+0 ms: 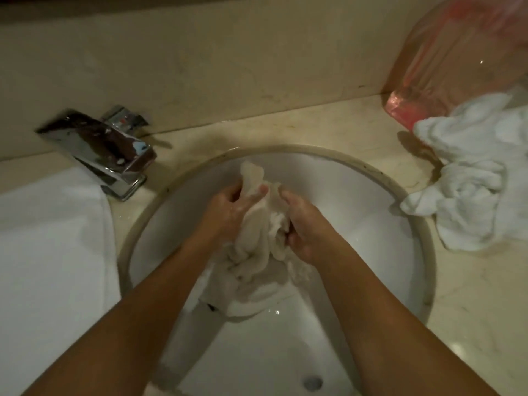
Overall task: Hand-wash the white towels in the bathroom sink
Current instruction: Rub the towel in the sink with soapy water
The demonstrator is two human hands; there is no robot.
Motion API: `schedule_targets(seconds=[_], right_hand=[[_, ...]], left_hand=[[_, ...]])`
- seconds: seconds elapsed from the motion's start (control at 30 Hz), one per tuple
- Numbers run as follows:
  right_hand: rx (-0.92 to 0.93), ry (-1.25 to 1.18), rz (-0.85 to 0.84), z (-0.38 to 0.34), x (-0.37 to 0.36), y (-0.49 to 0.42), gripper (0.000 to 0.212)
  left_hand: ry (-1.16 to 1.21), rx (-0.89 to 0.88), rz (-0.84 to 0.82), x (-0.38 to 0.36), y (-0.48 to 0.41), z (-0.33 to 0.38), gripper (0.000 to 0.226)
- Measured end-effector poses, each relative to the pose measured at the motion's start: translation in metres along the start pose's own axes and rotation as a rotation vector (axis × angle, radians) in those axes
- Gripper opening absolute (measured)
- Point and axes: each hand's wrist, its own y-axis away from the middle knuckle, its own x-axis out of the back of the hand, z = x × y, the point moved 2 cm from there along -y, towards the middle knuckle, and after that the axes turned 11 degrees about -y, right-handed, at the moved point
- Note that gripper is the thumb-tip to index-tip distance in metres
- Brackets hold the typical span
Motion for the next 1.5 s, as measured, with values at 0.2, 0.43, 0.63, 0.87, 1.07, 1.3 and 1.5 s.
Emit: schedule_targets(seconds=[0.2, 0.43, 0.63, 0.87, 1.07, 1.3, 1.5], right_hand=[[0.187, 0.124, -0.028, -0.019, 0.014, 0.016, 0.026], [0.235, 0.388, -0.031, -0.056, 0.034, 0.039, 0.042], [0.451, 0.366, 0.053, -0.056, -0.039, 0.067, 0.034], [0.526, 0.377, 0.196, -0.076, -0.032, 0.069, 0.035], [0.558, 0.39, 0.061, -0.077, -0.028, 0.094, 0.033], [0.125, 0.476, -0.149, -0.074, -0.004, 0.04, 0.04], [-0.005, 0.603, -0.129, -0.017, 0.045, -0.001, 0.059]], left_hand=[[-0.03, 0.204, 0.102, -0.012, 0.033, -0.015, 0.024], [0.253, 0.155, 0.163, 0.013, 0.025, 0.025, 0.028], [-0.01, 0.191, 0.16, -0.009, 0.021, 0.067, 0.052], [0.072, 0.199, 0.221, -0.017, 0.044, 0.09, 0.052], [0.15, 0.206, 0.256, -0.018, 0.046, 0.109, 0.051], [0.094, 0.379, 0.23, -0.012, 0.036, 0.069, 0.051], [-0.066, 0.583, 0.235, -0.035, 0.056, -0.009, 0.079]])
